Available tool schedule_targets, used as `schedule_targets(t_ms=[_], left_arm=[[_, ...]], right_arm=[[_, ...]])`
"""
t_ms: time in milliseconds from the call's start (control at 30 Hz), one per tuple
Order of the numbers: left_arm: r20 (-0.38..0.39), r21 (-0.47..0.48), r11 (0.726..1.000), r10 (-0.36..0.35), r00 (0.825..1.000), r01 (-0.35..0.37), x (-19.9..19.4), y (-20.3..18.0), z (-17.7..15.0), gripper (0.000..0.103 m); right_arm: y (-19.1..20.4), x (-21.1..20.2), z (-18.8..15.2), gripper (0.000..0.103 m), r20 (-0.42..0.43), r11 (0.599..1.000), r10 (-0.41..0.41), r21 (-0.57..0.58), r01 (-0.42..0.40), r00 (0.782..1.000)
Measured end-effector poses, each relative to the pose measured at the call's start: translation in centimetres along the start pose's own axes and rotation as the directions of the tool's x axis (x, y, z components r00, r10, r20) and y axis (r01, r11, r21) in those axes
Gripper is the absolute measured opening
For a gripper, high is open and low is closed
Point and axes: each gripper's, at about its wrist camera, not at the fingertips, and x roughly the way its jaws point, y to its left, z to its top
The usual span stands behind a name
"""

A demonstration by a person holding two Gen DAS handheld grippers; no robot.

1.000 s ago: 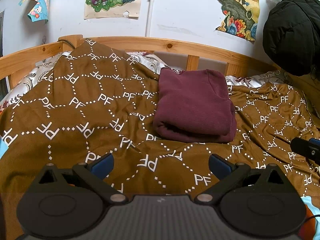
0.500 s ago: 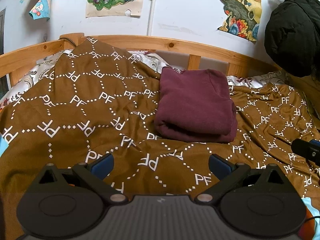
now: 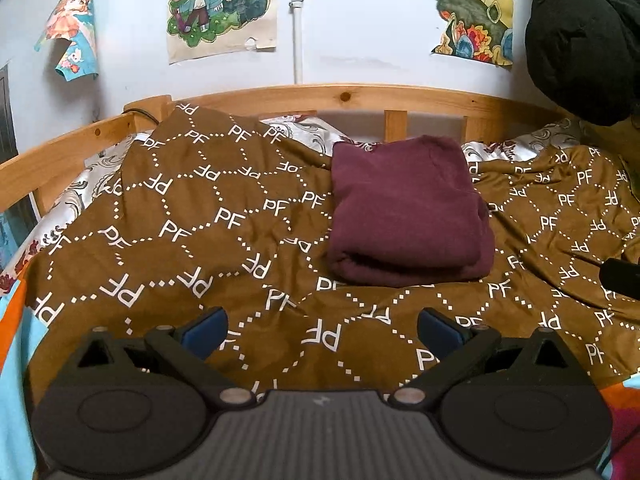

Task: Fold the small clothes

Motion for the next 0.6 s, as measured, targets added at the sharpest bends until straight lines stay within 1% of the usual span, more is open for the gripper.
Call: schedule_targets(t_ms=[267, 600], left_arm=[[-0.019, -0.018, 1.000, -0.018, 1.000, 0.017, 0.11, 0.27, -0.11, 0.102], [-0.011, -0.016, 1.000, -0.024, 1.000, 0.024, 0.07, 0.33, -0.09, 0.102]], right_arm=[[0.04, 0.07, 0.00, 0.102, -0.003, 1.000, 0.000, -0.003, 0.000, 1.000], [-0.02, 0.06, -0.09, 0.103, -0.003, 1.000, 0.001, -0.002, -0.001, 1.000]])
